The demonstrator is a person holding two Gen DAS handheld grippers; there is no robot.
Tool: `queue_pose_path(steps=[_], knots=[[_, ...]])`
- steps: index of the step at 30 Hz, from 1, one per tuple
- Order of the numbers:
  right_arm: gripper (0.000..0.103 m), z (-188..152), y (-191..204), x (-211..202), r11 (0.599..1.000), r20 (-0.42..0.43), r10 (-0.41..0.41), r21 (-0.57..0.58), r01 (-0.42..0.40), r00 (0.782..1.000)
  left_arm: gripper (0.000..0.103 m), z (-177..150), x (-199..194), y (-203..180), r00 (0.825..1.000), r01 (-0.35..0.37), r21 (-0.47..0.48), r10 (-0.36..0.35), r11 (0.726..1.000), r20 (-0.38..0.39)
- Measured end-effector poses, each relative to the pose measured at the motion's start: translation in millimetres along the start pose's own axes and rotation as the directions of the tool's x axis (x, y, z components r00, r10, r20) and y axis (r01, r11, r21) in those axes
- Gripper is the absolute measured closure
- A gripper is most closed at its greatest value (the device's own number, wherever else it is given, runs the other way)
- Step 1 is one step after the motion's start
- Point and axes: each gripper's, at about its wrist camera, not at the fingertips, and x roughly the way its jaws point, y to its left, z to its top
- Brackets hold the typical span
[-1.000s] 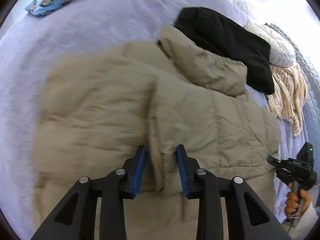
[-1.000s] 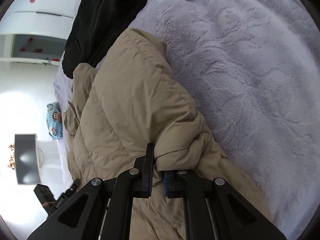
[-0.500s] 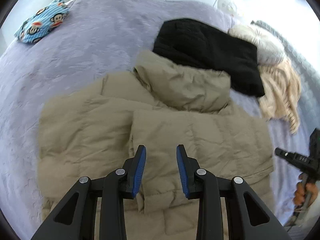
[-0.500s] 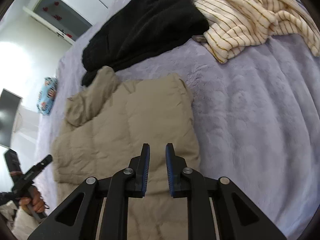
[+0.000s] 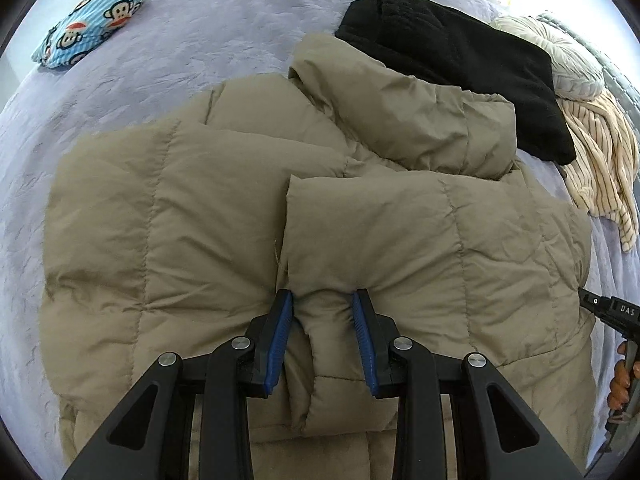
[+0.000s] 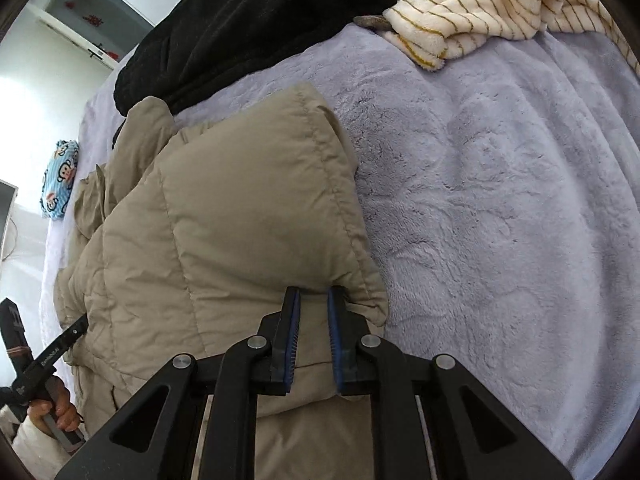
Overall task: Fold large clothes
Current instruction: 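Open both tools and release the folded jacket, then withdraw both tools from the lengthwise-folded jacket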
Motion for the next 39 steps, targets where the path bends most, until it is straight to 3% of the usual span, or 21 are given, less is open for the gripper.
queue_pose_path(steps=[7,9,11,16,17,19,21,30,32,36,39], knots=[[0.085,-8.6,4.9,-30.1,1.000,-0.015,0.006,0.019,-0.006,1.000,0.070,-9.9,-33.0,-0.9,0.999,-0.051,-0.012,0.051,0.999,-0.005],[0.078,-16.9,4.6,-40.1,0.999,-0.028,0.016,0.033,-0.015,0.999,0.070,-17.7,-45.3,-2.7,0.998,-0.065,-0.012,0.065,0.998,-0.014],[0.057,-27.1,4.9,-51.2,0.999,-0.041,0.022,0.042,-0.020,0.999,0.069,-24.1,-55.5,-4.8,0.997,-0.072,-0.009,0.072,0.997,-0.020],[0.054,-56.2,5.4,-73.4,0.998,-0.083,0.044,0.048,-0.040,0.996,0.069,-49.3,-92.0,-11.7,0.996,-0.083,-0.013,0.082,0.996,-0.035],[0.052,-63.0,5.3,-77.6,0.998,-0.096,0.048,0.052,-0.044,0.994,0.066,-54.4,-97.6,-12.9,0.995,-0.089,-0.013,0.088,0.996,-0.036],[0.049,-72.7,5.2,-84.2,0.997,-0.106,0.054,0.056,-0.048,0.993,0.009,-65.9,-112.8,-13.9,0.994,-0.107,-0.023,0.106,0.994,-0.025],[0.047,-82.1,4.6,-91.8,0.997,-0.117,0.058,0.063,-0.051,0.991,0.008,-74.9,-126.9,-15.8,0.993,-0.121,-0.034,0.121,0.992,0.008],[0.041,-107.3,10.8,-120.8,0.997,-0.141,0.060,0.064,-0.051,0.988,0.007,-113.5,-163.8,-17.2,0.991,-0.131,-0.077,0.127,0.988,-0.049],[0.031,-112.6,16.0,-125.9,0.996,-0.146,0.069,0.064,-0.060,0.987,0.007,-120.5,-170.9,-16.7,0.991,-0.126,-0.089,0.121,0.988,-0.056],[0.029,-127.3,30.0,-134.4,0.995,-0.150,0.083,0.064,-0.074,0.985,0.000,-135.8,-184.5,-10.5,0.991,-0.122,-0.107,0.115,0.987,-0.070],[0.020,-139.7,39.5,-137.7,0.993,-0.147,0.099,0.080,-0.088,0.984,0.000,-149.2,-191.9,-0.4,0.991,-0.110,-0.107,0.101,0.988,-0.085]])
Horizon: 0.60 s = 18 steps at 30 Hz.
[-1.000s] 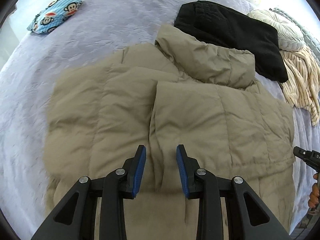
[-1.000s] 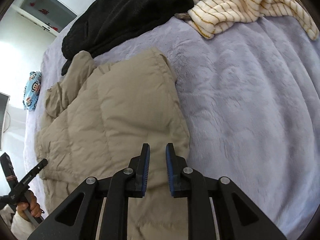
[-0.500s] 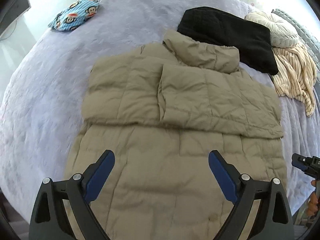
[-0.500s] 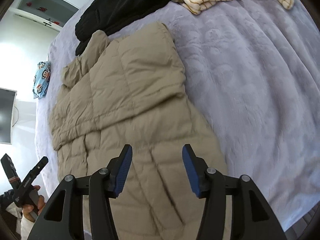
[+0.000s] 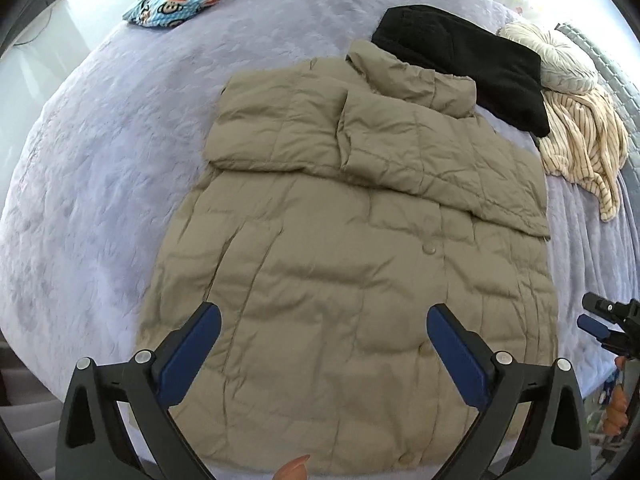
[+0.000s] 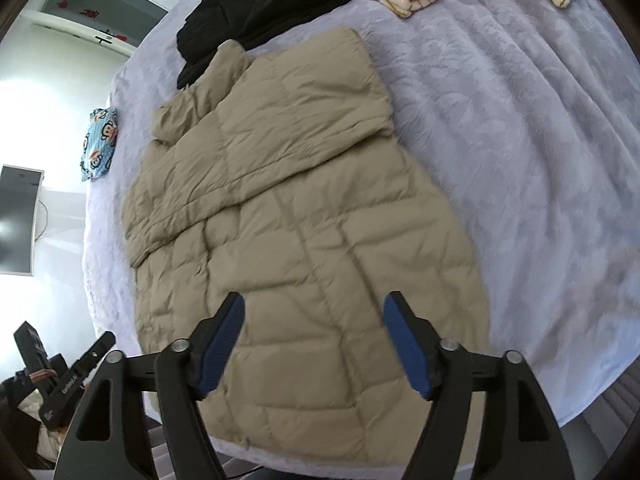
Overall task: Fold large clothes
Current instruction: 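Withdraw both tools from the lengthwise-folded jacket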
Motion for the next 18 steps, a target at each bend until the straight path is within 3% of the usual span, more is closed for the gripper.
queue_pose_path(steps=[18], knots=[[0.016,-96.7,52.0,9.9,0.998,0.042,0.033,0.054,-0.035,0.999,0.000,-55.3,-4.2,78.1,0.997,0.010,0.011,-0.009,1.000,-0.072]])
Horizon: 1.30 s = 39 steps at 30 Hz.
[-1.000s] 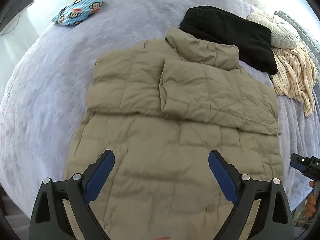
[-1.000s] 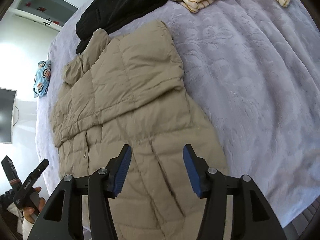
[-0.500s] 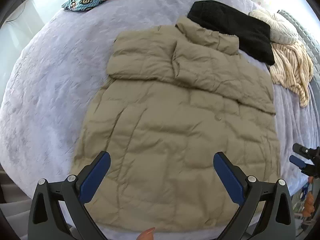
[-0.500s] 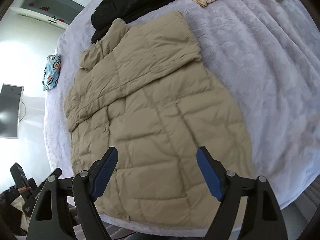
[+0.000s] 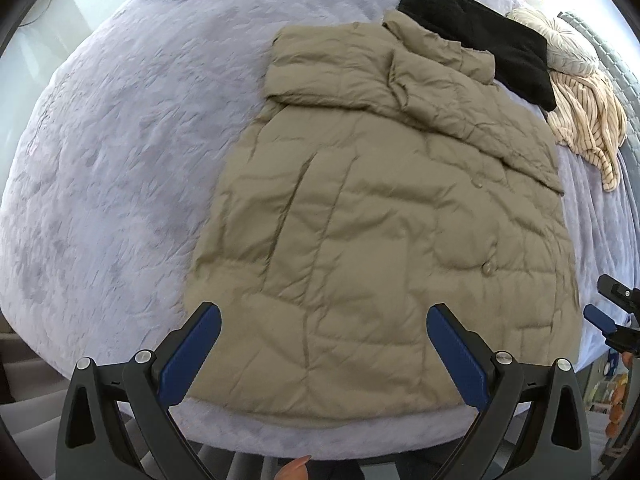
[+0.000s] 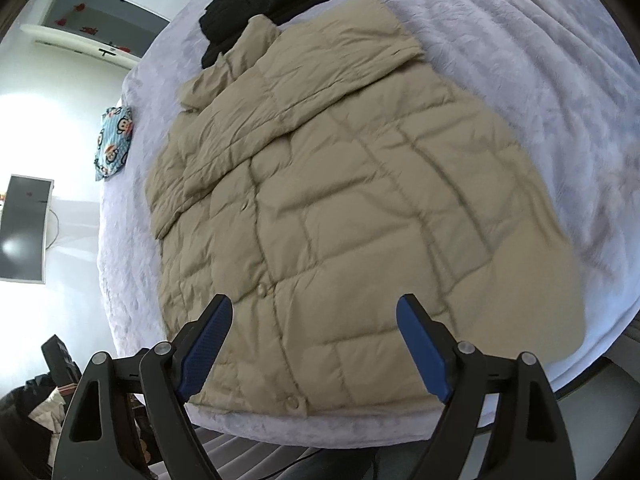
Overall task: Fold large clothes
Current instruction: 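Withdraw both tools from the lengthwise-folded jacket, then grasp the jacket hem with both tools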
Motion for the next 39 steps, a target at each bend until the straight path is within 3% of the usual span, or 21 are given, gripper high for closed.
queue_pose_path(steps=[1,2,15,25,29,33,39], knots=[[0.012,-3.7,1.3,0.1,1.000,0.002,0.001,0.001,-0.001,1.000,0.000,-3.4,0.4,3.9,1.000,0.000,-0.001,0.000,1.000,-0.004],[0.000,-8.5,2.2,0.7,1.000,0.003,0.003,0.003,-0.003,1.000,0.000,-5.6,0.7,6.3,1.000,0.001,-0.001,-0.001,1.000,-0.007],[0.000,-36.3,-22.2,1.1,0.996,-0.022,0.008,0.094,-0.006,1.000,0.000,-38.3,10.7,45.9,0.998,-0.050,-0.027,0.049,0.998,-0.031],[0.000,-51.2,-79.8,7.3,0.957,-0.069,0.050,0.289,-0.029,0.996,0.000,-60.3,22.7,56.6,0.997,0.005,-0.055,-0.010,0.998,-0.082],[0.000,-56.3,-96.8,6.2,0.937,-0.060,0.067,0.348,-0.042,0.996,0.000,-66.9,19.8,68.2,0.991,0.105,-0.098,-0.112,0.990,-0.073],[0.000,-62.9,-113.0,5.6,0.913,-0.043,0.090,0.402,-0.065,0.995,0.000,-78.1,20.1,97.8,0.969,0.223,-0.198,-0.239,0.955,-0.064],[0.000,-72.4,-135.0,10.6,0.879,-0.032,0.120,0.468,-0.091,0.992,0.000,-92.9,36.3,121.6,0.929,0.319,-0.296,-0.359,0.900,-0.091]])
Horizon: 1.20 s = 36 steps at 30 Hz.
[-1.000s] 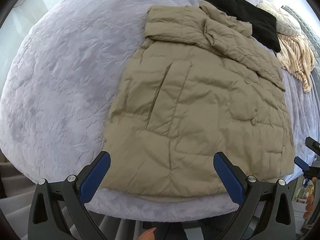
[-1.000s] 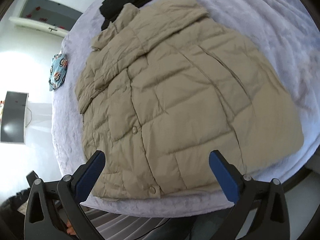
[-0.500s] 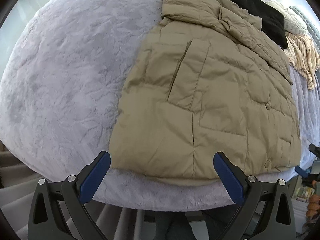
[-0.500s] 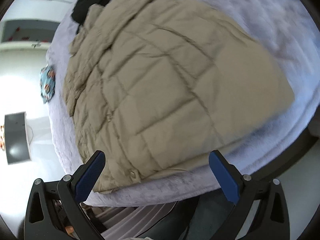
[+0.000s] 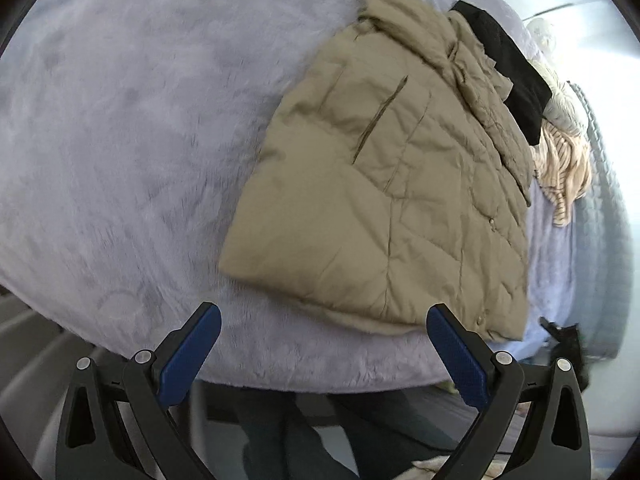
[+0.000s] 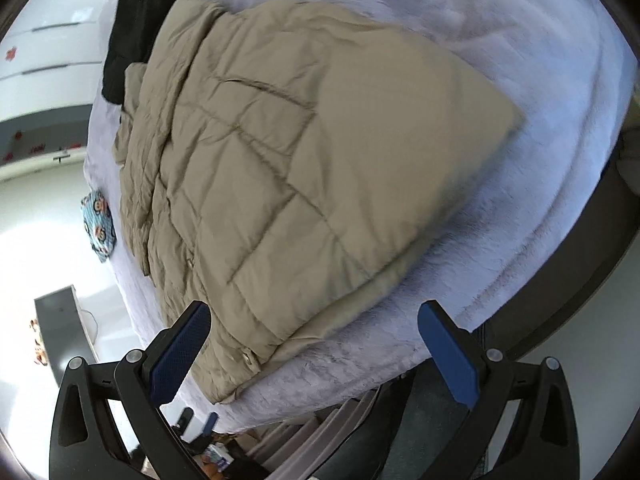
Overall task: Fold large clothes
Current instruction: 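Grasp the jacket hem with both tools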
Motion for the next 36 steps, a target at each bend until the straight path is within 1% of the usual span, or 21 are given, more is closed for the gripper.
queue_pose_path(steps=[3,4,6,11,13,14,15,16,17,18,19,21,22,23,24,25,27,31,33,36], knots=[[0.000,2.1,-8.2,3.0,1.000,0.001,0.016,0.022,-0.016,1.000,0.000,-2.4,15.1,5.6,0.997,0.068,-0.043,-0.069,0.997,-0.032],[0.000,3.0,-9.9,4.4,0.999,0.003,0.022,0.028,-0.022,1.000,0.000,-1.7,23.1,4.0,0.994,0.104,-0.059,-0.106,0.993,-0.041],[0.000,4.9,-15.0,7.8,0.998,0.007,0.032,0.045,-0.032,0.999,0.000,-0.1,33.8,-0.7,0.988,0.144,-0.078,-0.147,0.987,-0.044],[0.000,13.1,-24.9,13.4,0.993,0.034,0.072,0.095,-0.075,0.997,0.000,10.9,54.1,-15.5,0.982,0.184,-0.105,-0.188,0.977,-0.026],[0.000,16.5,-28.6,16.0,0.988,0.049,0.094,0.120,-0.099,0.994,0.002,16.1,58.0,-23.0,0.982,0.184,-0.098,-0.186,0.978,-0.017],[0.000,17.6,-29.7,17.1,0.985,0.057,0.106,0.131,-0.112,0.993,0.007,19.1,59.5,-26.2,0.983,0.179,-0.090,-0.181,0.980,-0.013],[0.000,19.1,-31.1,18.3,0.981,0.068,0.125,0.142,-0.134,0.990,0.026,21.6,60.9,-28.9,0.984,0.173,-0.083,-0.175,0.981,-0.015],[0.000,19.8,-31.9,19.0,0.978,0.074,0.137,0.151,-0.147,0.988,0.054,24.1,63.7,-31.7,0.984,0.170,-0.075,-0.173,0.983,-0.031],[0.000,19.8,-31.9,19.4,0.975,0.082,0.148,0.158,-0.159,0.986,0.069,26.4,64.9,-30.6,0.985,0.167,-0.074,-0.170,0.983,-0.041],[0.000,20.0,-32.8,18.8,0.969,0.095,0.165,0.168,-0.179,0.982,0.090,28.1,66.2,-30.3,0.985,0.162,-0.071,-0.166,0.984,-0.049],[0.004,20.8,-34.5,18.0,0.964,0.106,0.180,0.177,-0.197,0.978,0.090,29.2,64.3,-30.3,0.984,0.169,-0.064,-0.172,0.983,-0.042],[0.018,23.1,-36.5,16.8,0.952,0.122,0.212,0.196,-0.233,0.970,0.093,32.0,56.8,-35.6,0.985,0.173,-0.034,-0.174,0.984,-0.018],[0.039,26.2,-38.7,16.7,0.951,0.120,0.210,0.204,-0.231,0.970,0.093,32.6,53.1,-38.0,0.985,0.174,-0.025,-0.174,0.984,-0.010],[0.069,27.5,-39.6,16.9,0.950,0.119,0.208,0.212,-0.229,0.971,0.093,33.2,48.8,-40.2,0.984,0.175,-0.016,-0.175,0.984,-0.002],[0.086,29.4,-39.7,16.2,0.950,0.120,0.204,0.214,-0.226,0.972,0.094,35.2,42.3,-45.3,0.983,0.181,-0.003,-0.181,0.984,0.009],[0.093,29.8,-39.0,14.7,0.951,0.124,0.203,0.210,-0.226,0.971,0.094,37.5,37.4,-48.2,0.983,0.185,0.008,-0.185,0.983,0.017],[0.096,33.7,-29.1,8.0,0.962,0.129,0.195,0.166,-0.215,0.972,0.094,42.8,24.7,-58.9,0.982,0.185,0.040,-0.186,0.982,0.042],[0.097,44.6,1.3,-6.6,0.978,0.112,0.193,0.062,-0.200,0.975,0.094,53.8,-0.8,-73.3,0.975,0.200,0.061,-0.205,0.978,0.089],[0.097,51.6,22.1,-17.8,0.978,0.113,0.206,0.006,-0.208,0.972,0.094,61.3,-13.2,-84.9,0.971,0.201,0.078,-0.209,0.977,0.117],[0.097,64.3,56.6,-35.2,0.972,0.114,0.230,-0.077,-0.222,0.966,0.094,80.8,-37.1,-109.1,0.960,0.200,0.113,-0.217,0.973,0.176]])
